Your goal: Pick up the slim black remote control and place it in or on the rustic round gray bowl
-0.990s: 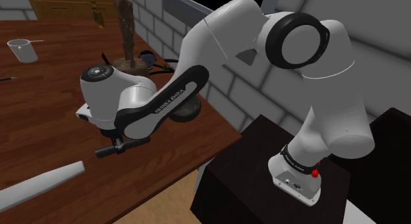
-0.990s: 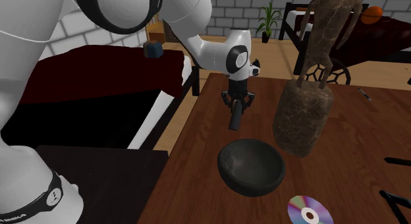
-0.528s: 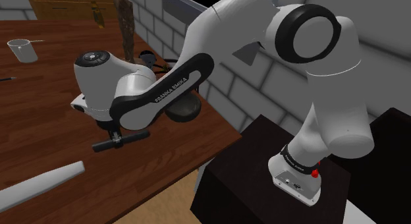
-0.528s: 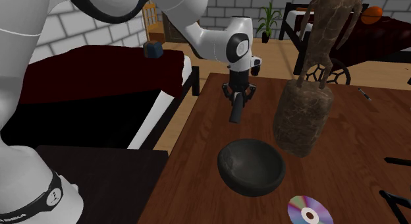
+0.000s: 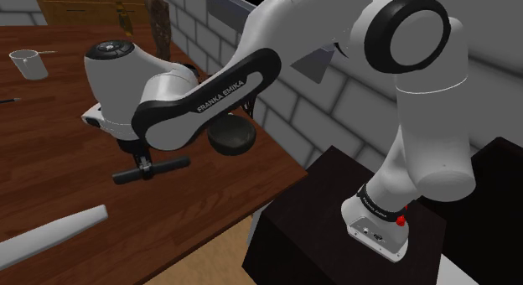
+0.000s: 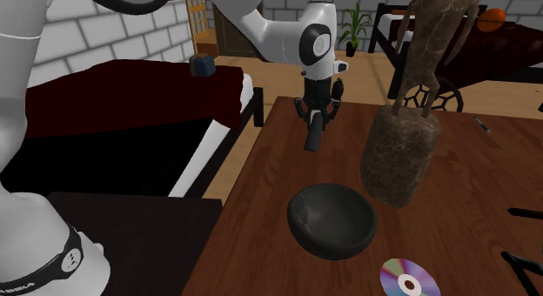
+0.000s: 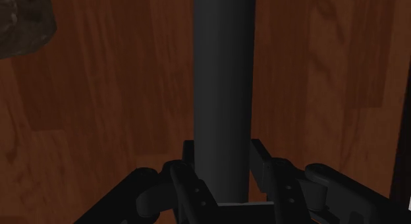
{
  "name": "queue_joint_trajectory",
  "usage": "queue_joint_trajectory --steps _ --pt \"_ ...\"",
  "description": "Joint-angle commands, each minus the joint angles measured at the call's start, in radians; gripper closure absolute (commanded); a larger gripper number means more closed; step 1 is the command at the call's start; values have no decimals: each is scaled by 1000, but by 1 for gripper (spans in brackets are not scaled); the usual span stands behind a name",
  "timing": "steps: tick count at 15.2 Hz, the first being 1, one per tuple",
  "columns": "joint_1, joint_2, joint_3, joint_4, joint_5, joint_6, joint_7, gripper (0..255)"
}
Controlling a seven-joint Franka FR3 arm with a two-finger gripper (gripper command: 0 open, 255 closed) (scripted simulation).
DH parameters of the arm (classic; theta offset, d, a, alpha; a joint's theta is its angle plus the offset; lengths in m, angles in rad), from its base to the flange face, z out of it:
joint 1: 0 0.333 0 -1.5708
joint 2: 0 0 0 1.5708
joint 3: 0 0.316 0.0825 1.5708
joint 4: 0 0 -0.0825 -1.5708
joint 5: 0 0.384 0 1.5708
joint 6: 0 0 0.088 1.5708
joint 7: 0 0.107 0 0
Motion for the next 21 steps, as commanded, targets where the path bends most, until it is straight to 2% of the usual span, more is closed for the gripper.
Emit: queue_joint_trajectory --steps 1,12,21 --pt "-4 -18 5 0 8 -18 -6 255" --pt "-16 -87 28 42 44 -124 -33 255" --pt "-202 -309 24 -297 126 22 -207 255"
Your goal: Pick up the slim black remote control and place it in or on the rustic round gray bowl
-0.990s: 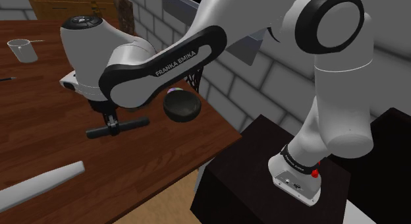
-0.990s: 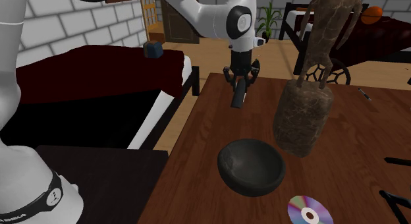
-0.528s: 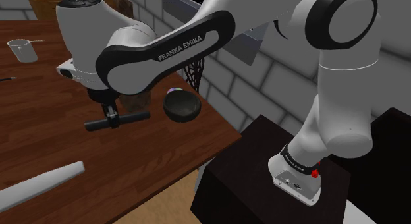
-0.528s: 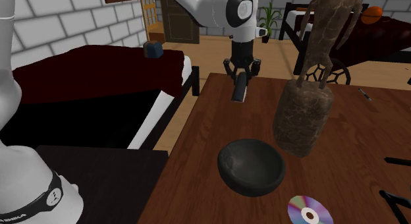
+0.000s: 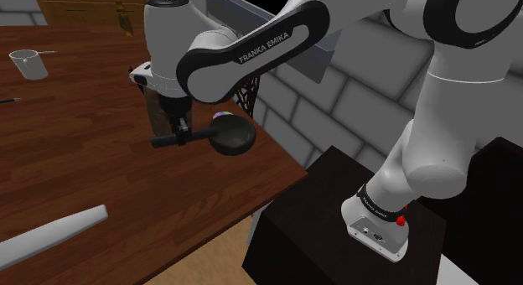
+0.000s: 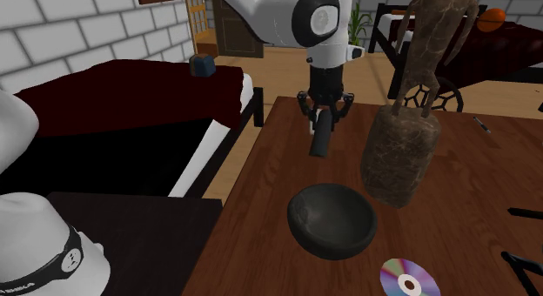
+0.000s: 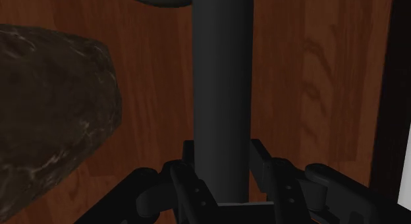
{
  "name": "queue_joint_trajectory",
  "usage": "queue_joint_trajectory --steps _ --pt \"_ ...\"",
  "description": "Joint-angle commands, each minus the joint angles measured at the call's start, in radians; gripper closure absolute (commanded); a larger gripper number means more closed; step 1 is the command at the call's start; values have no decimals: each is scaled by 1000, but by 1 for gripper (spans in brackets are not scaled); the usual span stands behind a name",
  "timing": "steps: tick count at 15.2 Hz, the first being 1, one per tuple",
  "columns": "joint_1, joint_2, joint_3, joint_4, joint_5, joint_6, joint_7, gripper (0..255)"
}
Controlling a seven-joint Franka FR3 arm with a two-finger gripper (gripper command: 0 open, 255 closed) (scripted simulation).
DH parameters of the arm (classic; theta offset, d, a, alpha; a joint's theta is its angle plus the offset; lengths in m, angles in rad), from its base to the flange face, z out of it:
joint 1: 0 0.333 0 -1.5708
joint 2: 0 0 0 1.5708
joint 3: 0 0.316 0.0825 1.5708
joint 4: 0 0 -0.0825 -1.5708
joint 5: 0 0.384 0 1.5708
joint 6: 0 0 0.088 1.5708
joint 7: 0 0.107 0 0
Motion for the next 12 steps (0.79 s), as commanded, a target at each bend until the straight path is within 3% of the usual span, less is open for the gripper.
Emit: queue_joint_trajectory --steps 1,12 --pt "-37 -42 -4 -62 19 27 -45 255" --pt "-218 -221 -70 -312 127 131 -338 255"
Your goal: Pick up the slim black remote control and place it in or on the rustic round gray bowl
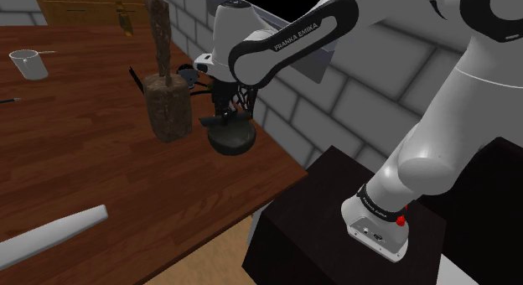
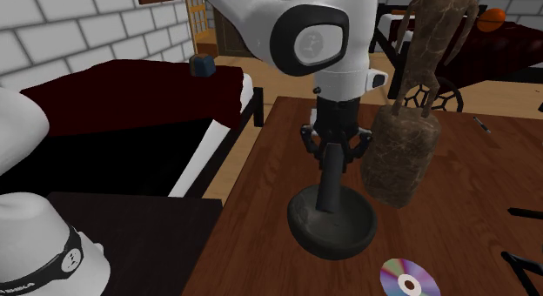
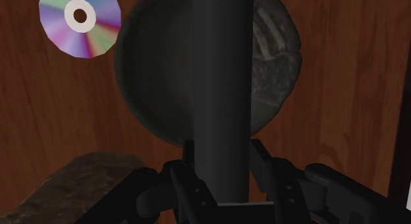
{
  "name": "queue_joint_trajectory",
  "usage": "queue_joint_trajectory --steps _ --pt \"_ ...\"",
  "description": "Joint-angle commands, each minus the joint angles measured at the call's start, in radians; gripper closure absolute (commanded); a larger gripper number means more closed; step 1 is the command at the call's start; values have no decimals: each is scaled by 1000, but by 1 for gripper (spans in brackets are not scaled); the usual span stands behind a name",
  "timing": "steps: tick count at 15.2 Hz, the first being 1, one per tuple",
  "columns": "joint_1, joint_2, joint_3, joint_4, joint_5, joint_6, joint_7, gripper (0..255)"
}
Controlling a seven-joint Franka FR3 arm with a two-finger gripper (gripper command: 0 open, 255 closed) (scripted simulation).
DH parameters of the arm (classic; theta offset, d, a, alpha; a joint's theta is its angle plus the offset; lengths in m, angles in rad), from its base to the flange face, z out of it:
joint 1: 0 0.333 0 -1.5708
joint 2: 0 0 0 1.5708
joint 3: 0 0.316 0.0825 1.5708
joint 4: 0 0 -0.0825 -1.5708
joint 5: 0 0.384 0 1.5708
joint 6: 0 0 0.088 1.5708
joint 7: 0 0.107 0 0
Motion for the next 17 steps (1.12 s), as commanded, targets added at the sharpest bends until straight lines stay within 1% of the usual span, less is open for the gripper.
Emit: queue_joint_trajectory --steps 1,2,13,17 --pt "-30 -23 -18 -30 17 12 -60 255" --pt "-43 -32 -26 -43 24 17 -85 255" --pt "-33 76 -42 -78 -41 154 -36 255" --pt "-32 80 -43 -78 -44 158 -34 255"
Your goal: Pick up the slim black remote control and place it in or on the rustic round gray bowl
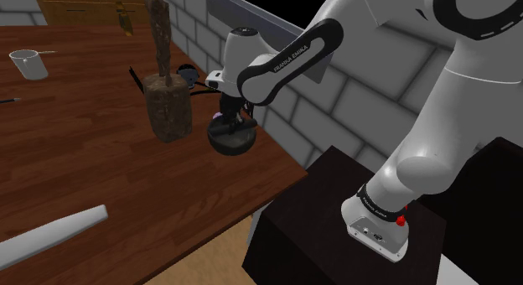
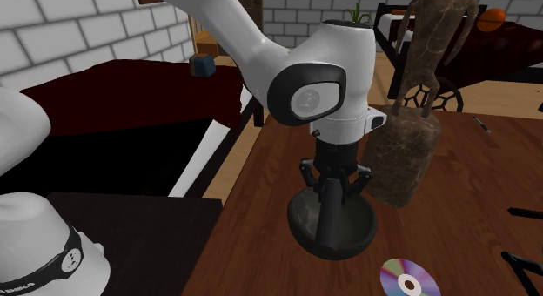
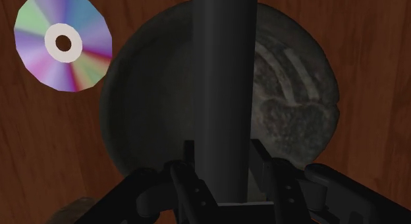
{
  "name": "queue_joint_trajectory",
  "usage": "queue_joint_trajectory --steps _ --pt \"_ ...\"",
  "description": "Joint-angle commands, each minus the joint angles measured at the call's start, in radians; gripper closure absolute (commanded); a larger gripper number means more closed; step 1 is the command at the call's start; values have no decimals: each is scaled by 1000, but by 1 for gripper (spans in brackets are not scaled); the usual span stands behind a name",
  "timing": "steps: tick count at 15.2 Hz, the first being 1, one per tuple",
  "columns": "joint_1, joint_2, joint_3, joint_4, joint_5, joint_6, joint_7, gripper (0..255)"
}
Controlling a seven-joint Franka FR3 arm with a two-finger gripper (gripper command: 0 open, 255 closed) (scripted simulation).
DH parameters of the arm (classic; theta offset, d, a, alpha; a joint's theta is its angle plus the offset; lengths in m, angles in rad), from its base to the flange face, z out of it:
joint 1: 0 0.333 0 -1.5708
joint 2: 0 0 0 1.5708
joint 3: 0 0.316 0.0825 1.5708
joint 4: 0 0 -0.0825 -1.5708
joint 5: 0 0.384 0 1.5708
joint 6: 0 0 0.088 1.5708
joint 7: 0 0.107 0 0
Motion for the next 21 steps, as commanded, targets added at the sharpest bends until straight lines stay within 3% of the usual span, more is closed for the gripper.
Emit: queue_joint_trajectory --steps 1,4,5,10,14,21 --pt "0 1 0 0 -1 1 0 255" --pt "0 1 0 0 -1 1 0 255" --pt "0 1 0 0 -1 1 0 0" --pt "0 1 0 0 -1 1 0 0" --pt "-11 -104 18 14 61 -112 -43 0" --pt "-10 -104 17 14 61 -112 -43 0"
